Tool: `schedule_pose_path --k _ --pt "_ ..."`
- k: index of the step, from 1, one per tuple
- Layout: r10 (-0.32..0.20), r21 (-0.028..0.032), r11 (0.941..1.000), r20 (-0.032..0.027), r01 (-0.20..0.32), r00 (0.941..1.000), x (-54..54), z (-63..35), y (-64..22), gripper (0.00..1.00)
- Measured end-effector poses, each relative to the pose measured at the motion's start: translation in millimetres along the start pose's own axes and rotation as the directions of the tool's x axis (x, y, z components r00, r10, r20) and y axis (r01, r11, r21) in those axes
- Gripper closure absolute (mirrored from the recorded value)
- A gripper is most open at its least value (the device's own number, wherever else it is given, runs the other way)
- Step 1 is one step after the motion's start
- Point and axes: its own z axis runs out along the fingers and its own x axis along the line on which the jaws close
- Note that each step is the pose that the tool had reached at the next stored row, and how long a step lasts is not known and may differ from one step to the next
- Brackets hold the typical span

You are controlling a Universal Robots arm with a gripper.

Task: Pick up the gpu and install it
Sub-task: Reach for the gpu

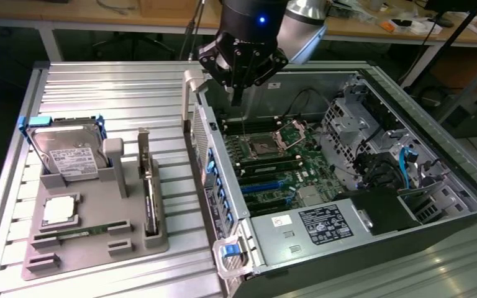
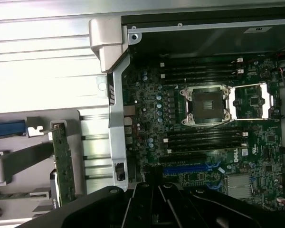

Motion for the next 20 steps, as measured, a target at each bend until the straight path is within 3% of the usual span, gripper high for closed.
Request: schedule_pose_path --k 20 --pt "0.000 0.0000 1.0000 0.0000 0.000 1.0000 24.7 -0.6 -1.9 0.89"
